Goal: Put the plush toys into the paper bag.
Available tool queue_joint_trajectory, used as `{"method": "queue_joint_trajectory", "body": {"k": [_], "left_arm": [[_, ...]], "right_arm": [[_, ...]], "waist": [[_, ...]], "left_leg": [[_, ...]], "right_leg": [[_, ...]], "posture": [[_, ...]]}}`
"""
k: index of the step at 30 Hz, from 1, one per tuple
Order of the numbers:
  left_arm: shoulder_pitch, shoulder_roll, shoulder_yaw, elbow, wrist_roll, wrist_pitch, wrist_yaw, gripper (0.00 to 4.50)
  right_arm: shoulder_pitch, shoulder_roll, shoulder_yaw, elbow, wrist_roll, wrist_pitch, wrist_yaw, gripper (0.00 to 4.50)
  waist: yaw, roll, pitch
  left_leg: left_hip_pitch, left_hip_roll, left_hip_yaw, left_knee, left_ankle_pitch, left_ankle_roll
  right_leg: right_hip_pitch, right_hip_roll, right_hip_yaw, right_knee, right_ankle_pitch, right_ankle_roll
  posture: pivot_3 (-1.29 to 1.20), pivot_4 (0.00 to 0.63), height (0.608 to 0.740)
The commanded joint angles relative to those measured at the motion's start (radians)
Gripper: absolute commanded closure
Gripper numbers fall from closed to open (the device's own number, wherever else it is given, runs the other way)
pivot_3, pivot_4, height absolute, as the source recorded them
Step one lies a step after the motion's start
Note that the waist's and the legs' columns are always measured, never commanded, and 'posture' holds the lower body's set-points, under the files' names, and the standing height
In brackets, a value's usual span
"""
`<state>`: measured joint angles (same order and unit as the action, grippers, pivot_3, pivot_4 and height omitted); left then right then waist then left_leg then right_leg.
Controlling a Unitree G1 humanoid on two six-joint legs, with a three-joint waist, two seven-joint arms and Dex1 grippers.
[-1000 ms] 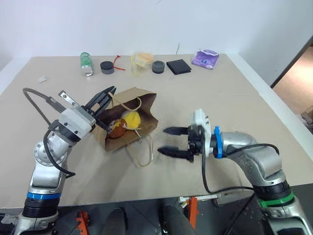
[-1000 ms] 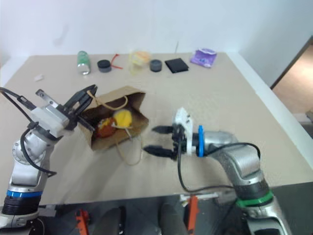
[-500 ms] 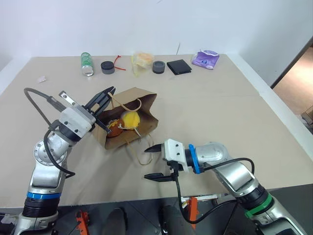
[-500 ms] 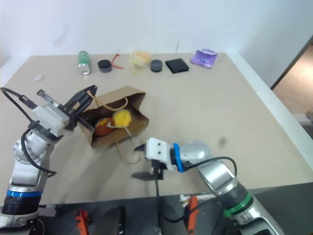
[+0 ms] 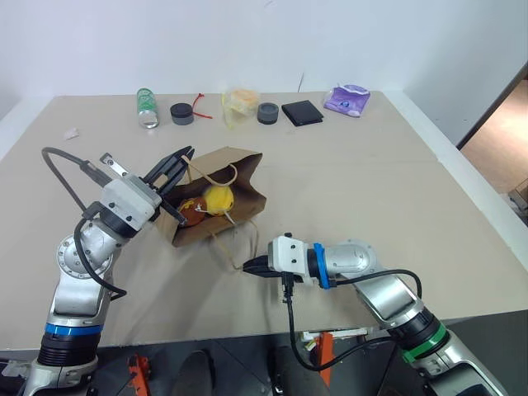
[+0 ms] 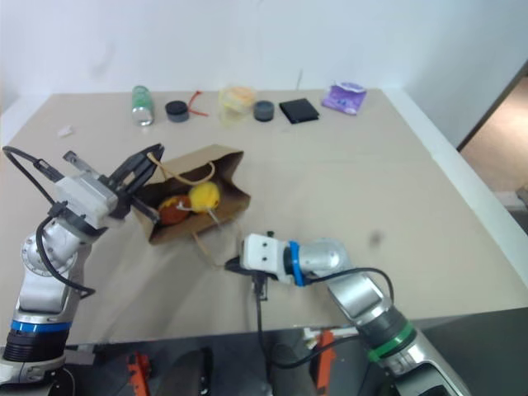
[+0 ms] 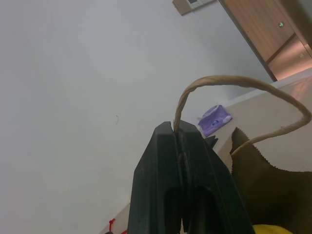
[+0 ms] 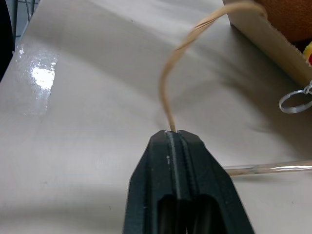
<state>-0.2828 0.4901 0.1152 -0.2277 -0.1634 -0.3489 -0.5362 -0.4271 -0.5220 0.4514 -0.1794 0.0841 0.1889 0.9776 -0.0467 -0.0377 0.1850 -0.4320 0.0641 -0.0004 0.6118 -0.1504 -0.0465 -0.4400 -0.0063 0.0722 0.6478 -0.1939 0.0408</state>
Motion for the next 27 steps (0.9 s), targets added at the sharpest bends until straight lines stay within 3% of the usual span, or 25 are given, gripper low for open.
{"method": "queue_joint_trajectory", "body": {"k": [1, 7, 18, 21, 25, 27], "left_arm": [[-0.019, 0.008, 0.012, -0.023, -0.012, -0.007, 0.000, 4.50], [-0.018, 0.011, 0.014, -0.019, -0.012, -0.005, -0.002, 4.50], [-0.022, 0.010, 0.013, -0.013, -0.009, -0.003, -0.002, 4.50], [-0.022, 0.011, 0.013, -0.013, -0.009, -0.002, -0.002, 4.50], [-0.023, 0.011, 0.014, -0.012, -0.008, -0.001, -0.001, 4.50], [-0.024, 0.012, 0.013, -0.011, -0.008, 0.000, -0.001, 4.50]], "right_arm": [[0.002, 0.001, -0.046, -0.026, 0.011, -0.030, -0.006, 4.43], [0.001, 0.002, -0.115, -0.046, 0.059, -0.046, 0.004, 4.43], [0.010, -0.018, -0.114, -0.082, 0.070, -0.023, 0.034, 4.43], [0.010, -0.024, -0.103, -0.081, 0.053, -0.020, 0.037, 3.63], [-0.004, -0.021, -0.089, -0.051, -0.014, -0.097, 0.017, 1.71], [-0.011, -0.021, -0.079, -0.038, -0.045, -0.126, 0.015, 1.71]], "waist": [[0.000, 0.000, 0.000], [0.000, 0.000, 0.000], [0.000, 0.000, 0.000], [0.000, 0.000, 0.000], [0.000, 0.000, 0.000], [0.000, 0.000, 0.000]], "left_leg": [[0.000, 0.000, 0.000, 0.000, 0.000, 0.000], [0.000, 0.000, 0.000, 0.000, 0.000, 0.000], [0.000, 0.000, 0.000, 0.000, 0.000, 0.000], [0.000, 0.000, 0.000, 0.000, 0.000, 0.000], [0.000, 0.000, 0.000, 0.000, 0.000, 0.000], [0.000, 0.000, 0.000, 0.000, 0.000, 0.000]], "right_leg": [[0.000, 0.000, 0.000, 0.000, 0.000, 0.000], [0.000, 0.000, 0.000, 0.000, 0.000, 0.000], [0.000, 0.000, 0.000, 0.000, 0.000, 0.000], [0.000, 0.000, 0.000, 0.000, 0.000, 0.000], [0.000, 0.000, 0.000, 0.000, 0.000, 0.000], [0.000, 0.000, 0.000, 0.000, 0.000, 0.000]], "posture": [[0.00, 0.150, 0.740], [0.00, 0.150, 0.740], [0.00, 0.150, 0.740], [0.00, 0.150, 0.740], [0.00, 0.150, 0.740], [0.00, 0.150, 0.740]]}}
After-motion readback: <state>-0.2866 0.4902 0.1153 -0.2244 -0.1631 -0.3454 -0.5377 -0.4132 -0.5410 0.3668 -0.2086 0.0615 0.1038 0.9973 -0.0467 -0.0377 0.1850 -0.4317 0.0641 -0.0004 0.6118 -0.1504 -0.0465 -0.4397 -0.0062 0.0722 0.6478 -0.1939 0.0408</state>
